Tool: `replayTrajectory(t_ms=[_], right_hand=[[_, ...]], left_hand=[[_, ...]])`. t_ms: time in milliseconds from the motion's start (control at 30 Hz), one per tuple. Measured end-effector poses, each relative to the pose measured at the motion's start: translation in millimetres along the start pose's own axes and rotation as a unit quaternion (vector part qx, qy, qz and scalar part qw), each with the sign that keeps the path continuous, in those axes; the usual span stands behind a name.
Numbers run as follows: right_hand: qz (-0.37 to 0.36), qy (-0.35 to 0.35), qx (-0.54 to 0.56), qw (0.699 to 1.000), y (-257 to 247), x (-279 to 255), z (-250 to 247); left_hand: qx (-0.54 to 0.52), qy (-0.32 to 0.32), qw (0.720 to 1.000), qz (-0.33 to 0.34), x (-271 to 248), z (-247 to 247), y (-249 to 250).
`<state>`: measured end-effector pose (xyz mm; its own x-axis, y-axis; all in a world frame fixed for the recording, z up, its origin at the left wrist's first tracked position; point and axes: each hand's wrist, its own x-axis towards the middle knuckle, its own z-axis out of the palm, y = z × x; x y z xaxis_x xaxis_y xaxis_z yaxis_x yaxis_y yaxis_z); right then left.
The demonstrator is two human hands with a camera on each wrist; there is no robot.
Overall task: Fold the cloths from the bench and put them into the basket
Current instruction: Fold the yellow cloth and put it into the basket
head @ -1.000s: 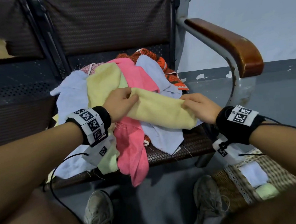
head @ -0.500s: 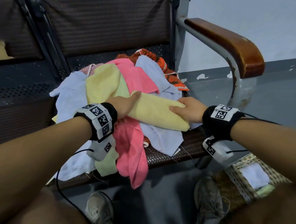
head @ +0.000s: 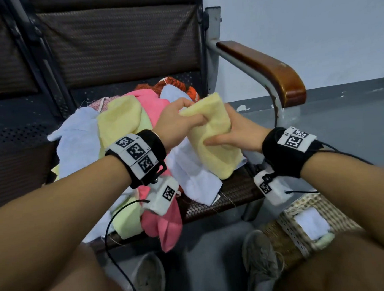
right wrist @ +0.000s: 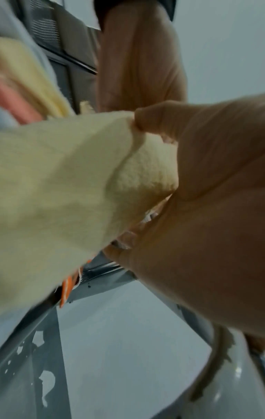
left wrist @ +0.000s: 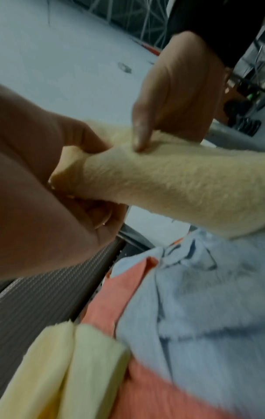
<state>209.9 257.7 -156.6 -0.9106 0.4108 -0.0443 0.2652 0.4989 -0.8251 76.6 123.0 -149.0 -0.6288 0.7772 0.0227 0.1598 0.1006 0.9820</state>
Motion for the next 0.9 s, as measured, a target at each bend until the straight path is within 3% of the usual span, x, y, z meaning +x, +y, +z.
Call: replayTrajectory(t_ms=[133,233,367,467,633,767,833,900], right_hand=[[0.044,0.038,0.054,0.997,-22.2,-23.4,-16.3],[0.081,0.081,0.102,0.988,-17.4,-47.5,-35.3],[0.136,0.131,0.213,0.959,3.3,-94.2,-69.6],[0.188,0.178,0.254,0.932,37.3,-140.1,-99.9],[0.293,0.286,0.301,0.861,122.3,-231.0,-138.7],[0.369,0.368,0.344,0.782,200.5,-304.8,-139.8],[0.434,0.393,0.336,0.738,241.2,-334.8,-127.1],[0.501,0.389,0.32,0.703,282.7,-357.8,-108.1]], left_hand=[[-0.095,-0.053,0.994,0.004,-11.6,15.7,15.4],[-0.128,-0.08,0.988,-0.035,-19.1,33.1,20.3],[-0.071,-0.264,0.956,-0.108,-33.3,79.5,17.0],[-0.009,-0.31,0.945,-0.108,-38.7,138.2,11.0],[0.045,-0.397,0.906,-0.136,-50.0,261.3,-3.5],[0.094,-0.46,0.864,-0.183,-73.4,368.6,-29.1],[0.134,-0.489,0.829,-0.234,-88.7,414.8,-50.7],[0.181,-0.534,0.777,-0.279,-104.8,452.7,-75.3]])
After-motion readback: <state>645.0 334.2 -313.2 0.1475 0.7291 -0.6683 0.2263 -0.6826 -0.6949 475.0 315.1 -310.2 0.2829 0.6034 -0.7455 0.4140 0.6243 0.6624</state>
